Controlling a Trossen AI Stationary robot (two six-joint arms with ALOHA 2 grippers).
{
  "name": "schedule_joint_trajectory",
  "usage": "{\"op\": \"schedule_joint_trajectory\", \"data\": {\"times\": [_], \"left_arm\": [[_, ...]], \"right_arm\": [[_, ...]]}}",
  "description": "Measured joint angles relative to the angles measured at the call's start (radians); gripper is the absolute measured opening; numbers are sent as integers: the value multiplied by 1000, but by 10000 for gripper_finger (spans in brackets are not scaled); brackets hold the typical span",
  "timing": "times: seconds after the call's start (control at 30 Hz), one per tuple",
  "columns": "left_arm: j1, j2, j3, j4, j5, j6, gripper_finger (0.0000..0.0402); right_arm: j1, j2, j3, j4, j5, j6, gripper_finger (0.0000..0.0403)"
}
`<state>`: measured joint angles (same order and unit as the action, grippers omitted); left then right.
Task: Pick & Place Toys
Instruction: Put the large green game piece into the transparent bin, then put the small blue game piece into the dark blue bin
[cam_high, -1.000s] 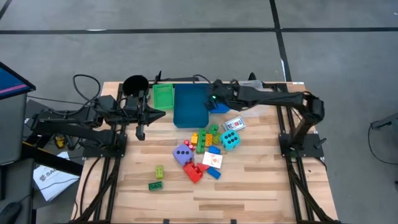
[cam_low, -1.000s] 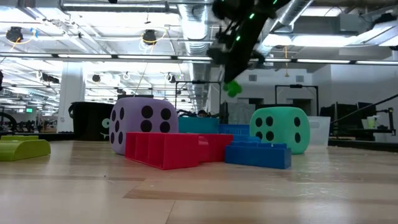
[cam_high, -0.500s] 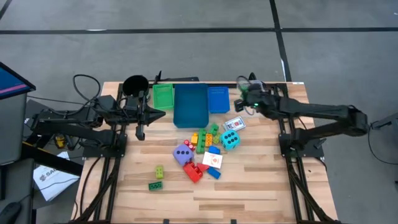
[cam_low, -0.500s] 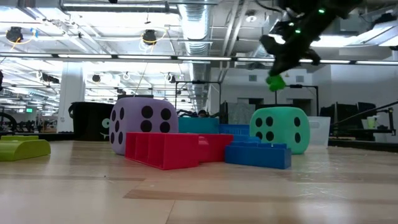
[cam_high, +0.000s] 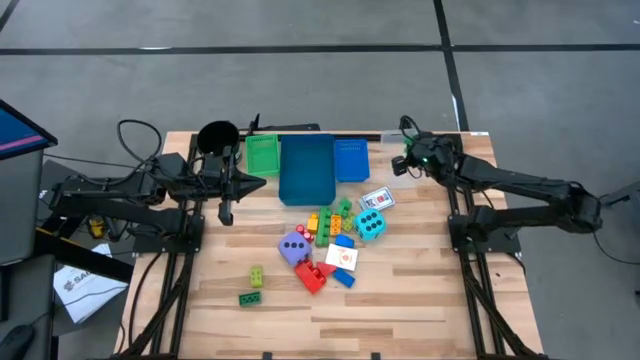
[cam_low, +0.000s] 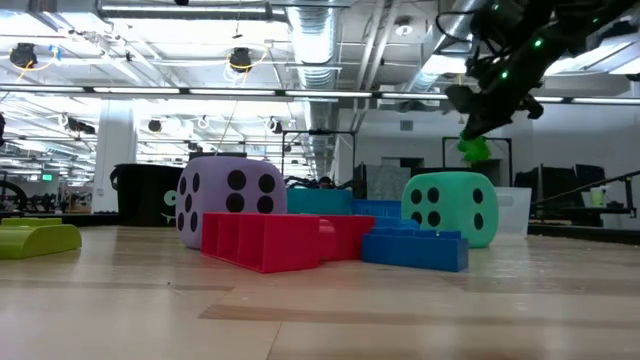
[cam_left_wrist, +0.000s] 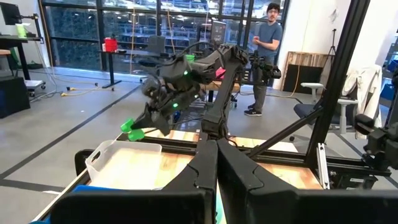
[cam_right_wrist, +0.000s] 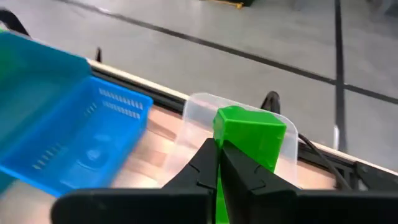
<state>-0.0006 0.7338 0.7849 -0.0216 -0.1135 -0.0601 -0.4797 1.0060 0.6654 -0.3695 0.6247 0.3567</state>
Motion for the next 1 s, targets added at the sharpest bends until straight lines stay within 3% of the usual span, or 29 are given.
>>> {"op": "schedule_joint_trajectory", "data": {"times": [0.3, 0.5, 0.77, 1.0], "left_arm": [[0, 0, 0, 0, 0, 0, 2], [0, 0, 0, 0, 1, 0, 2], [0, 0, 0, 0, 2, 31, 2], [0, 0, 0, -1, 4, 26, 2]], "right_arm": [[-56, 130, 0, 48, 3, -17, 65], [-48, 144, 0, 78, 1, -17, 104], [51, 36, -1, 78, -114, -38, 176], [237, -102, -1, 14, -180, 73, 212]]}}
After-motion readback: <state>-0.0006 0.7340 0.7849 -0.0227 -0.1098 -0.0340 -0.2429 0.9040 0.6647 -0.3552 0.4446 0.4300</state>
